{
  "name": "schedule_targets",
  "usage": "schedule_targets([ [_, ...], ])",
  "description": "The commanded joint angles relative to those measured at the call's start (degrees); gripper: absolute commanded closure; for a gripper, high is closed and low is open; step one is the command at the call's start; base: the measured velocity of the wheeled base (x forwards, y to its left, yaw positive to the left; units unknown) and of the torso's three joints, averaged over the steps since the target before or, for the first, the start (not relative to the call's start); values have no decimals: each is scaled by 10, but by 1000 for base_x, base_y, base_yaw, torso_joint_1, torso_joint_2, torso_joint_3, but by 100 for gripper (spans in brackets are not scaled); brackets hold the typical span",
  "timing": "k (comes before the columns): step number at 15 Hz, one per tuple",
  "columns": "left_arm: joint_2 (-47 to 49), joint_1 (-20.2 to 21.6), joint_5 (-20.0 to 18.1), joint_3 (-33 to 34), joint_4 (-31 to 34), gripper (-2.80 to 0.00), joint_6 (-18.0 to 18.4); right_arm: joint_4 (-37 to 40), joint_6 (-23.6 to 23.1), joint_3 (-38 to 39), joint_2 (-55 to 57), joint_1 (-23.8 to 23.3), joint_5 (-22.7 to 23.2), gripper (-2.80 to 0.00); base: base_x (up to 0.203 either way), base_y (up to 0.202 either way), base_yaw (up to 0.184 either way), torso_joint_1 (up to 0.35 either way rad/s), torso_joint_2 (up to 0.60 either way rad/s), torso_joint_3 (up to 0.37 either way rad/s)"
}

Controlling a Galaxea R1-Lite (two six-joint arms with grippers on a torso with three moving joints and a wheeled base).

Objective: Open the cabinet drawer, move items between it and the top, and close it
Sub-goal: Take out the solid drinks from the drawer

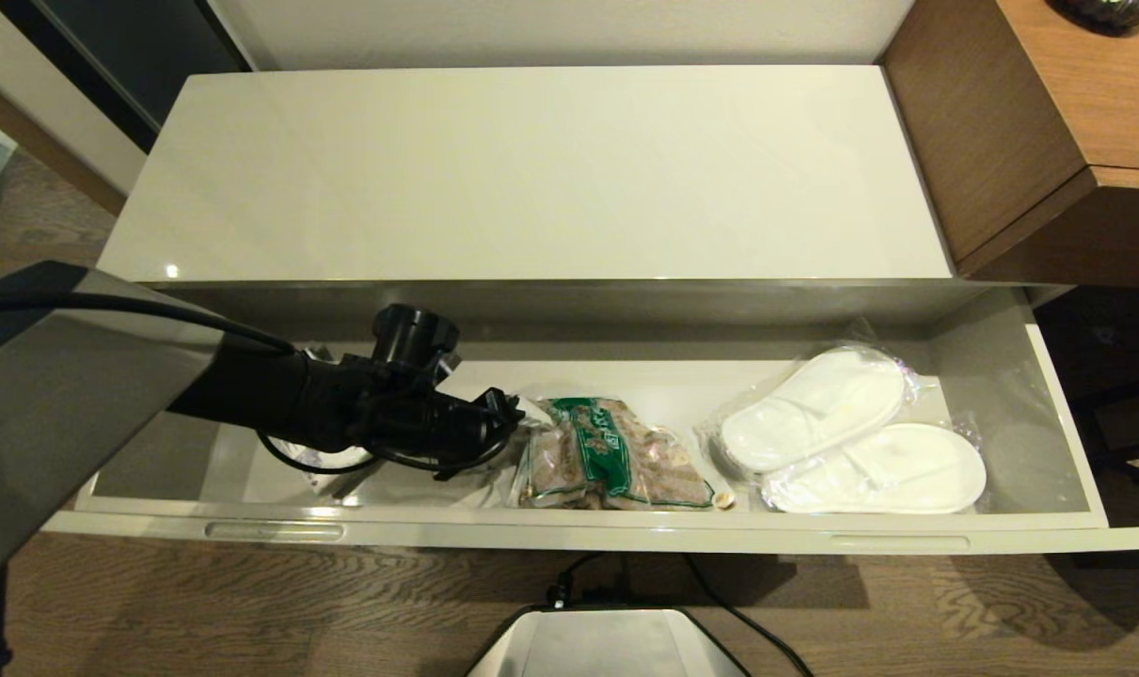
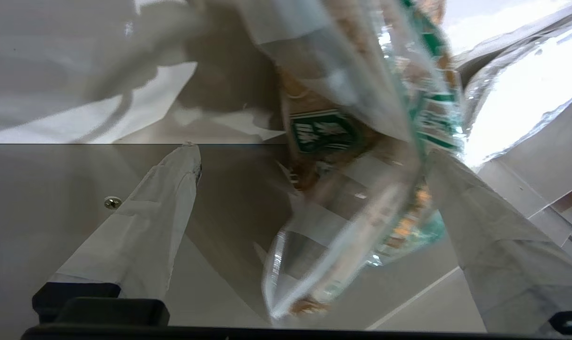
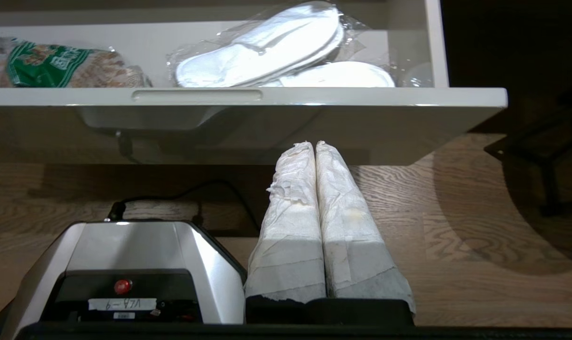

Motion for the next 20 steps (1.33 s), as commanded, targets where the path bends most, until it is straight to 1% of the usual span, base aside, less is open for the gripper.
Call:
schedule_targets([
  [1, 16, 1, -5, -6, -1, -280, -2, 0, 0, 2, -7, 0, 0, 0, 0, 0, 0, 0, 0, 0],
  [7, 48, -3, -8, -17, -13, -280, 0, 0, 0, 3, -7, 0, 0, 0, 0, 0, 0, 0, 0, 0],
  [12, 58, -9, -7, -24, -13, -280, 3, 0, 0, 2, -7, 0, 0, 0, 0, 0, 0, 0, 0, 0],
  [13, 57, -22, -7, -24, -14, -280, 4, 0, 0, 2, -7, 0, 0, 0, 0, 0, 0, 0, 0, 0],
  [15, 58, -31, -5, -31, -14, -280, 5, 0, 0, 2, -7, 0, 0, 0, 0, 0, 0, 0, 0, 0],
  [18, 55, -34, -2, -26, -13, -280, 5, 0, 0, 2, -7, 0, 0, 0, 0, 0, 0, 0, 0, 0],
  [20, 36, -43, -1, -15, -14, -280, 5, 0, 0, 2, -7, 0, 0, 0, 0, 0, 0, 0, 0, 0],
])
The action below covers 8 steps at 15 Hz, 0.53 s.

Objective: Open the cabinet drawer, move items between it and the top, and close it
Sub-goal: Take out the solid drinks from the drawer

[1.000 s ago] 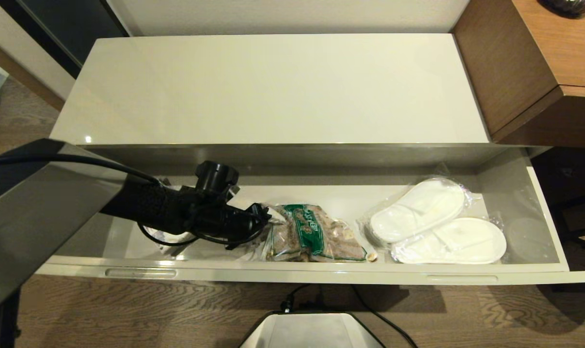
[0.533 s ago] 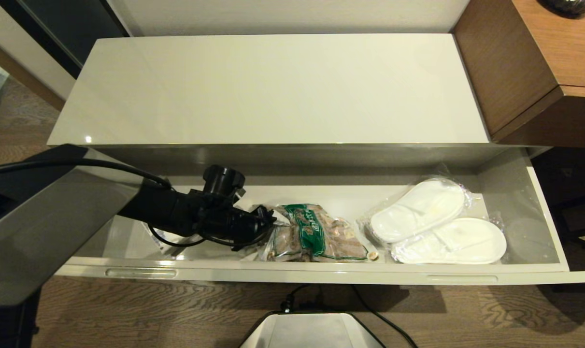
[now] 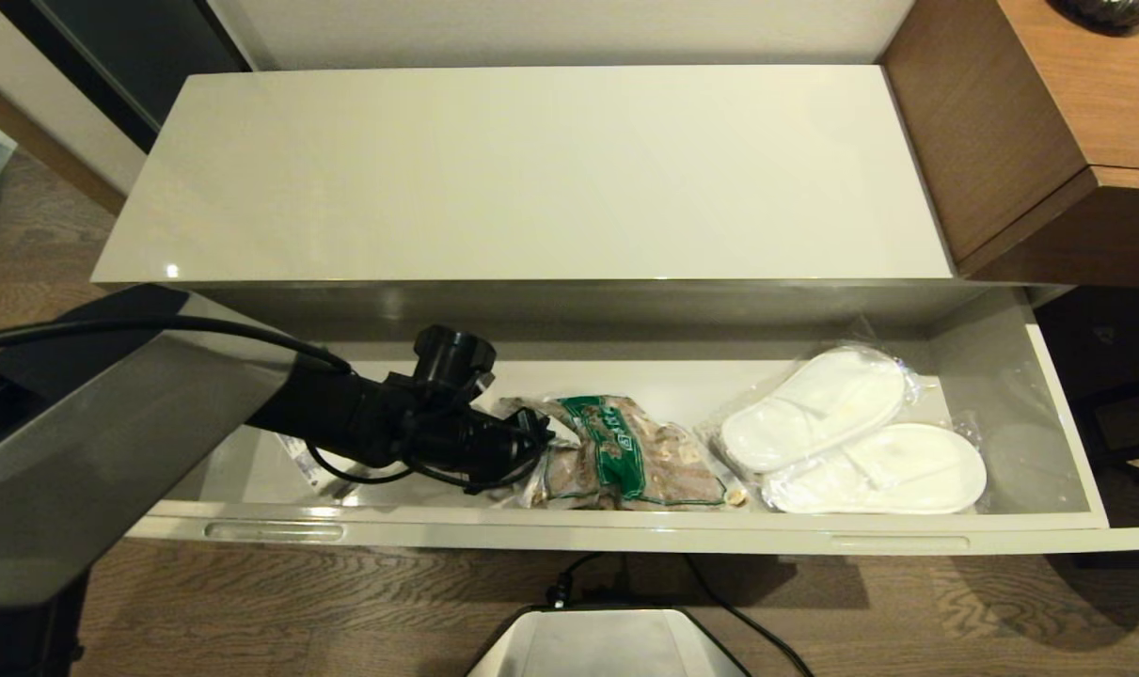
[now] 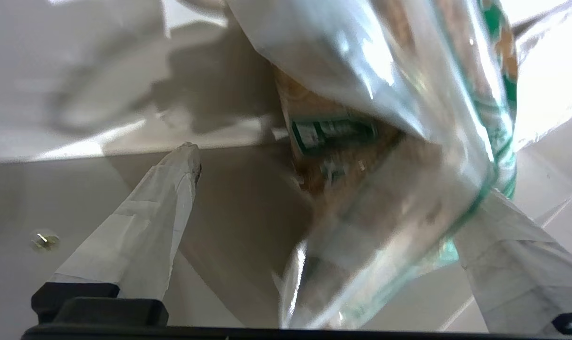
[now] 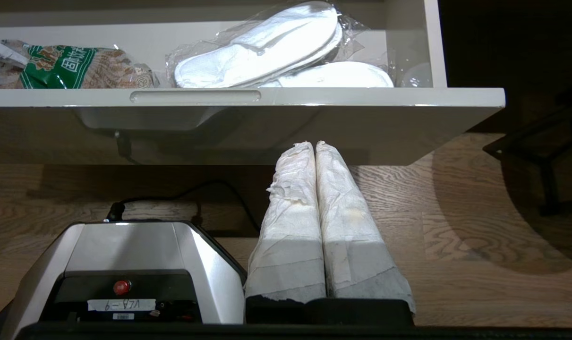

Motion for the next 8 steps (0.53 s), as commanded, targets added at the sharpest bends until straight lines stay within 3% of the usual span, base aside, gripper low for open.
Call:
schedule_targets([
  [1, -13, -10, -1, 0, -2, -280, -2, 0, 0, 3, -7, 0, 0, 0, 0, 0, 0, 0, 0, 0],
  [8, -4, -28, 30, -11, -2, -280, -1, 0, 0, 2, -7, 0, 0, 0, 0, 0, 0, 0, 0, 0],
])
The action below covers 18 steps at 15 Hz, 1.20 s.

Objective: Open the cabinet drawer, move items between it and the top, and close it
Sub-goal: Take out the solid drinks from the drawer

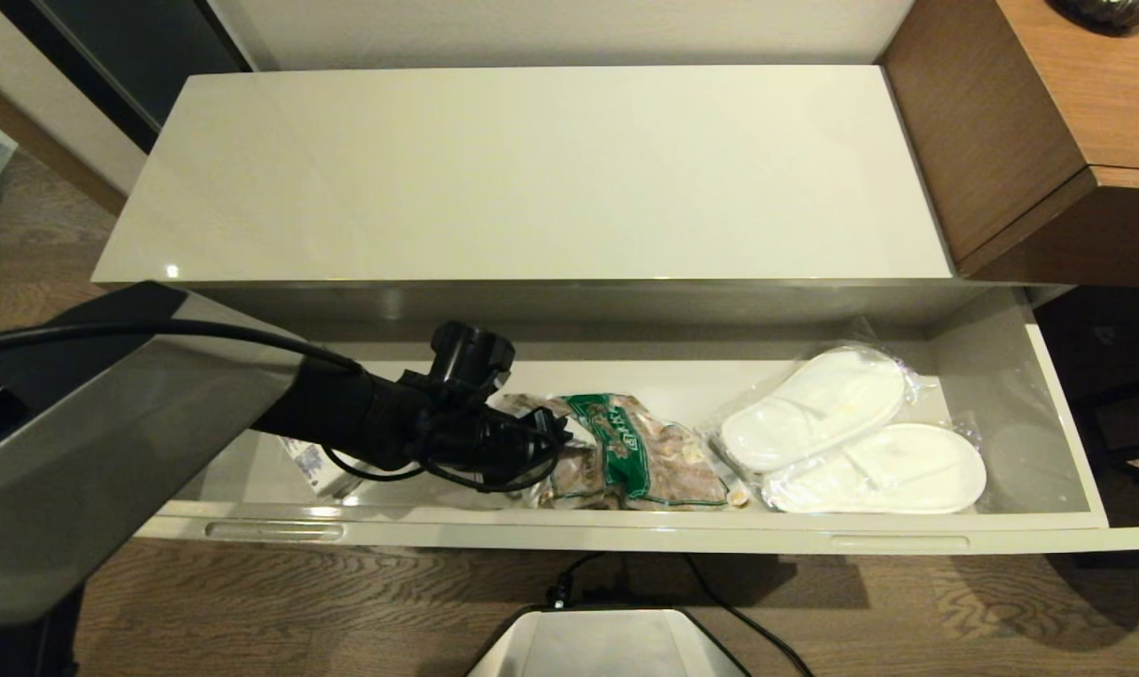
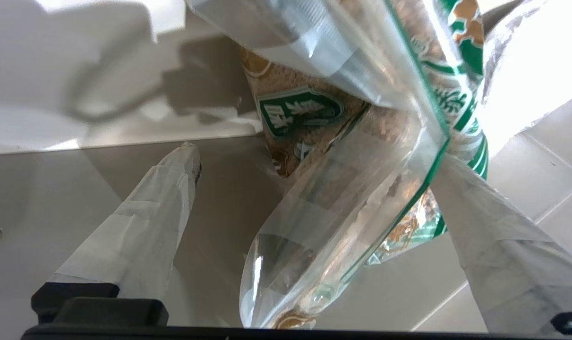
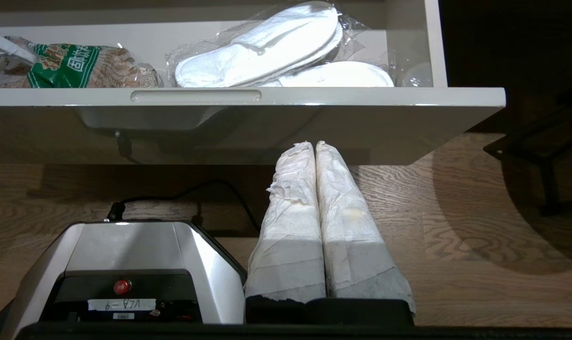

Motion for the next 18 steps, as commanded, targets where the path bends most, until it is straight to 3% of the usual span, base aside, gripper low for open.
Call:
schedule_targets([
  [1, 2, -2, 1, -2, -1, -280, -3, 0, 0, 2, -7, 0, 0, 0, 0, 0, 0, 0, 0, 0],
  [3, 4, -13, 30, -8, 0, -280, 0, 0, 0, 2, -7, 0, 0, 0, 0, 0, 0, 0, 0, 0],
  [9, 11, -18, 45, -12, -1, -280, 18, 0, 0, 2, -7, 0, 0, 0, 0, 0, 0, 0, 0, 0],
  [18, -1, -17, 44, -16, 3, -280, 16, 0, 0, 2, -7, 0, 0, 0, 0, 0, 0, 0, 0, 0],
])
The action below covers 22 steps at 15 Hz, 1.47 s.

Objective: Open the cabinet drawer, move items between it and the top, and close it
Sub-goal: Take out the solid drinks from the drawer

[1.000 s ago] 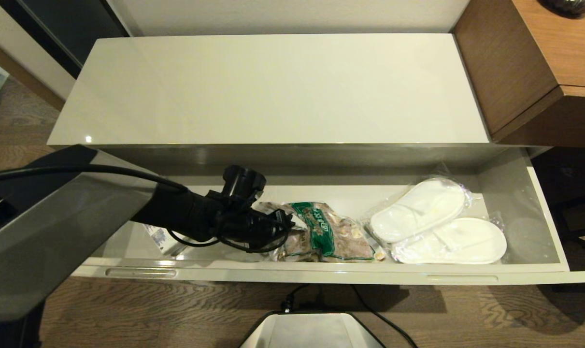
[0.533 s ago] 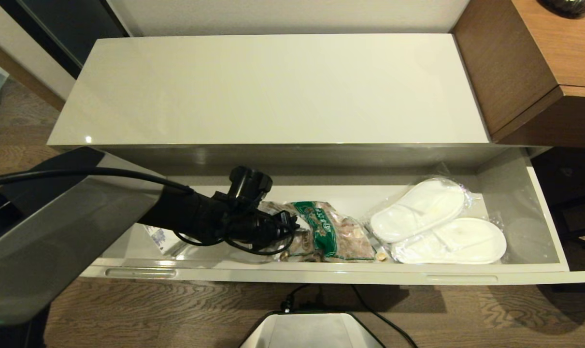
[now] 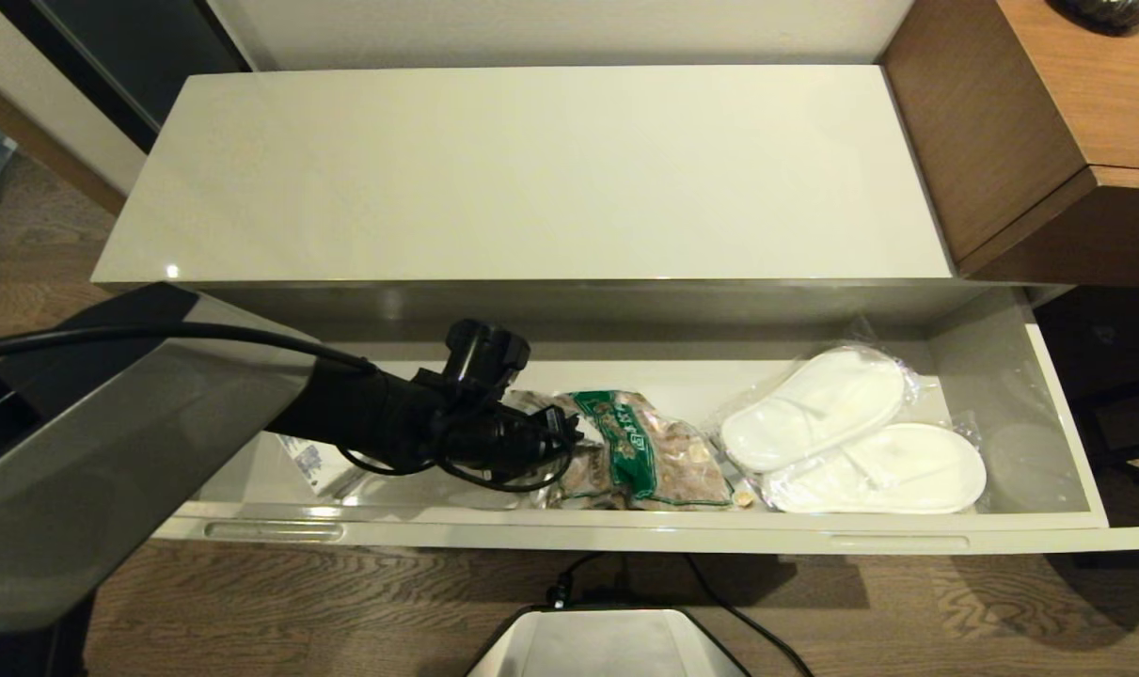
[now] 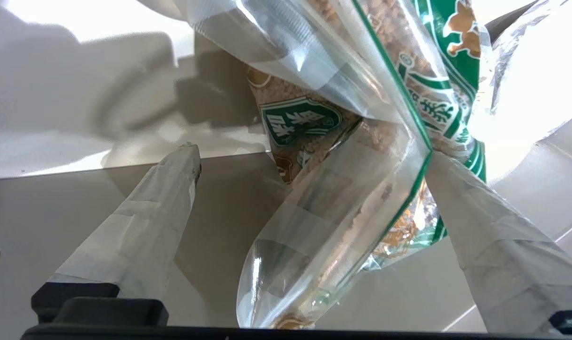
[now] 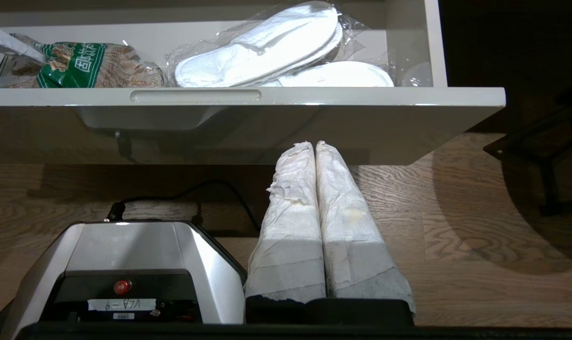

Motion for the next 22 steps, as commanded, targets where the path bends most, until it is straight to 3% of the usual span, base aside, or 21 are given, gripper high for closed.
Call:
schedule_targets([
  [1, -8, 1, -1, 0, 1, -280, -2, 0, 0, 2, -7, 0, 0, 0, 0, 0, 0, 0, 0, 0],
  [22, -10, 0, 0, 2, 3, -280, -2, 0, 0, 2, -7, -1, 0, 0, 0, 0, 0, 0, 0, 0],
])
